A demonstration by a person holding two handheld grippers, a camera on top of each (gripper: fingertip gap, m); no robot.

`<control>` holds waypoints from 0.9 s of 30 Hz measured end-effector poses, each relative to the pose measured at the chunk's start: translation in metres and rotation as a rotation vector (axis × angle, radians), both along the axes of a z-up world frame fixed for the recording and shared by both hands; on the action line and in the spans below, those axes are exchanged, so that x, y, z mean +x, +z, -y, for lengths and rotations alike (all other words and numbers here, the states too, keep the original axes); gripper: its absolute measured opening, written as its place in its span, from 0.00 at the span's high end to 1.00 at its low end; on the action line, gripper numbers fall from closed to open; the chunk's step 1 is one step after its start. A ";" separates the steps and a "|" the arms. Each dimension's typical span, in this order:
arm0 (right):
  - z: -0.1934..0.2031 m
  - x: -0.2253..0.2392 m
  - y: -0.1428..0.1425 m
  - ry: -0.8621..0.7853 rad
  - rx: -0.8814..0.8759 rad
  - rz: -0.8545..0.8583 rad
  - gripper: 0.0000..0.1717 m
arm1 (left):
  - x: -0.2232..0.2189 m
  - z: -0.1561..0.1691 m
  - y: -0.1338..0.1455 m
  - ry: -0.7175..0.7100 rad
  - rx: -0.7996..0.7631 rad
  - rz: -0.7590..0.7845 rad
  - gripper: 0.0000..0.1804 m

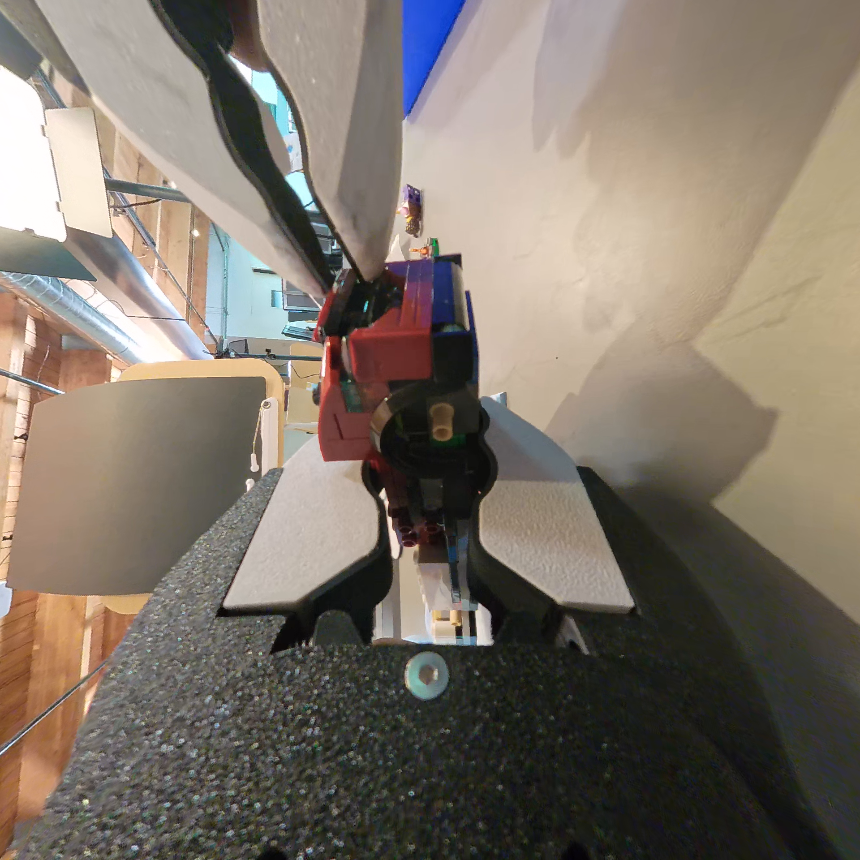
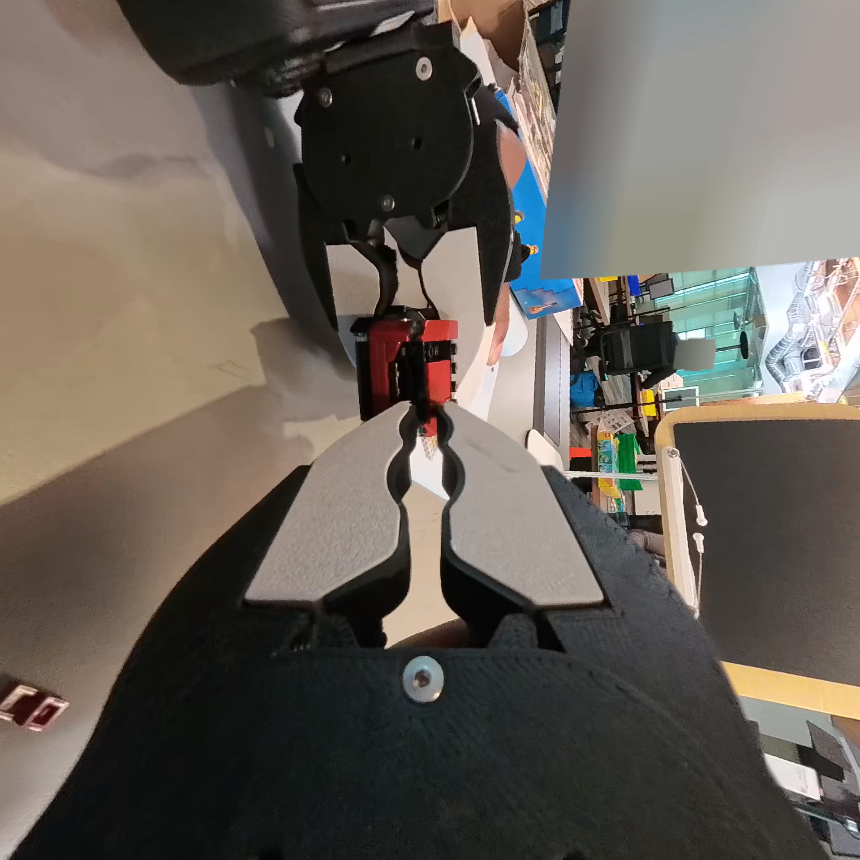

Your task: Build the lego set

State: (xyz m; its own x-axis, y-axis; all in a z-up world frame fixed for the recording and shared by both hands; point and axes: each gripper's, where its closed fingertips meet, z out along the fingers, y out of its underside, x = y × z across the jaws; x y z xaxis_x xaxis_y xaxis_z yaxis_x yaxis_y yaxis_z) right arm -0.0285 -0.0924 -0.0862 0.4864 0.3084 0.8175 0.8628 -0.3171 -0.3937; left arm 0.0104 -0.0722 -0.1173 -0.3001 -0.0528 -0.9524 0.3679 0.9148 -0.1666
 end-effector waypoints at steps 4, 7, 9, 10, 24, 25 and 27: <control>0.000 0.000 -0.002 -0.005 -0.013 -0.008 0.95 | 0.000 0.000 -0.001 0.001 0.015 0.003 0.81; 0.000 0.000 -0.003 -0.007 -0.016 -0.014 0.95 | 0.000 -0.001 0.000 0.003 0.021 0.006 0.81; 0.000 0.000 -0.002 -0.004 -0.009 -0.025 0.95 | 0.000 -0.001 0.001 0.001 0.017 0.012 0.81; 0.000 -0.001 -0.001 0.001 -0.006 -0.035 0.95 | -0.001 -0.001 0.003 -0.004 0.012 0.016 0.81; -0.002 0.004 -0.003 -0.019 0.004 -0.003 0.91 | 0.002 -0.004 0.002 0.008 0.040 0.015 0.81; -0.002 0.003 -0.004 -0.020 -0.005 -0.009 0.90 | 0.002 -0.004 0.002 0.008 0.049 0.017 0.81; -0.001 0.002 -0.006 -0.016 -0.020 -0.021 0.91 | 0.002 -0.003 0.002 0.004 0.061 0.022 0.81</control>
State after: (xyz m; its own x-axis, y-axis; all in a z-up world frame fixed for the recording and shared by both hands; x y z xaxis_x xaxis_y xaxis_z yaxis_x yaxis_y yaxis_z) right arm -0.0261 -0.0915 -0.0922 0.5086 0.3166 0.8007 0.8490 -0.3393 -0.4051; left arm 0.0123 -0.0687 -0.1157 -0.2794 0.0045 -0.9602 0.3667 0.9247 -0.1023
